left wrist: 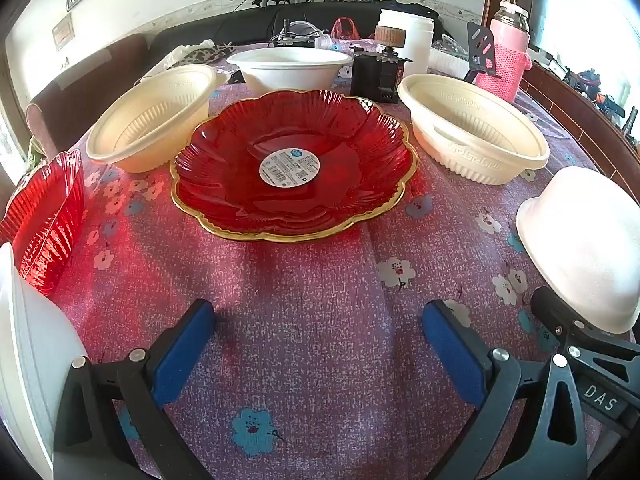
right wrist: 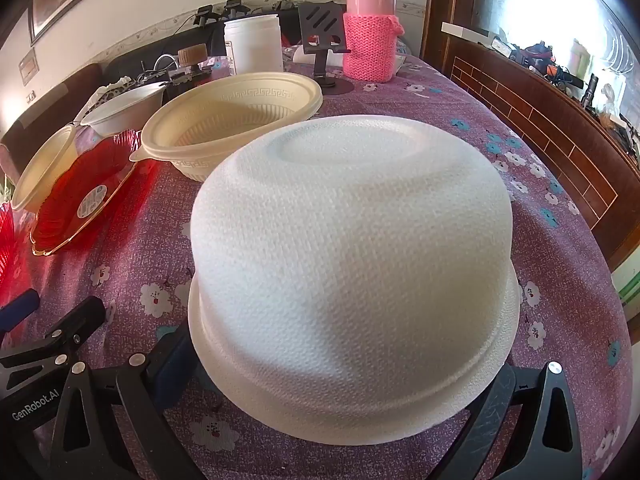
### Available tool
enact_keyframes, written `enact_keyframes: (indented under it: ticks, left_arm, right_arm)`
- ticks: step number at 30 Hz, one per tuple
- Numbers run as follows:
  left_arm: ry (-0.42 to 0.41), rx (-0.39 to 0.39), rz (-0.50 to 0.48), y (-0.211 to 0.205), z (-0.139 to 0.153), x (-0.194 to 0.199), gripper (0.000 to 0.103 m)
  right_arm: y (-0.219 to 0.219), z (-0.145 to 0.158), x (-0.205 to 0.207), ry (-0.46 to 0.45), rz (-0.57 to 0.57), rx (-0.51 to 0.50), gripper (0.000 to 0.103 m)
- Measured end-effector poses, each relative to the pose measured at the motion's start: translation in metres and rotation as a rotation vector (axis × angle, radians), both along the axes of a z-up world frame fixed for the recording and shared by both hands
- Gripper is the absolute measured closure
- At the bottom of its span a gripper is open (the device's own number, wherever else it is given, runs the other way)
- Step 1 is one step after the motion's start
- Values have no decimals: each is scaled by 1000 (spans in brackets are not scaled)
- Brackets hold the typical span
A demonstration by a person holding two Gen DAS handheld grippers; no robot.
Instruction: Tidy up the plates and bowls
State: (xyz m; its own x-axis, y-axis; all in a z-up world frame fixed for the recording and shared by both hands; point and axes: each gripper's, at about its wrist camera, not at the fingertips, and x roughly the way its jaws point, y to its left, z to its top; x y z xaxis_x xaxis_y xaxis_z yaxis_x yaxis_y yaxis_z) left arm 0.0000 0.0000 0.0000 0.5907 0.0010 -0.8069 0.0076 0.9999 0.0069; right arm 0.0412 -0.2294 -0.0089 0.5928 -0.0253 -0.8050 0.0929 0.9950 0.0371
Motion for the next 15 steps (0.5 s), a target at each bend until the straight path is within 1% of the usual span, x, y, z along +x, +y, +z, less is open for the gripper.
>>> enact_keyframes:
  ticks: [15]
  left_arm:
    - [0, -2, 12, 0, 0, 0, 0]
  right_arm:
    - [0, 0, 0, 2, 0, -1, 1]
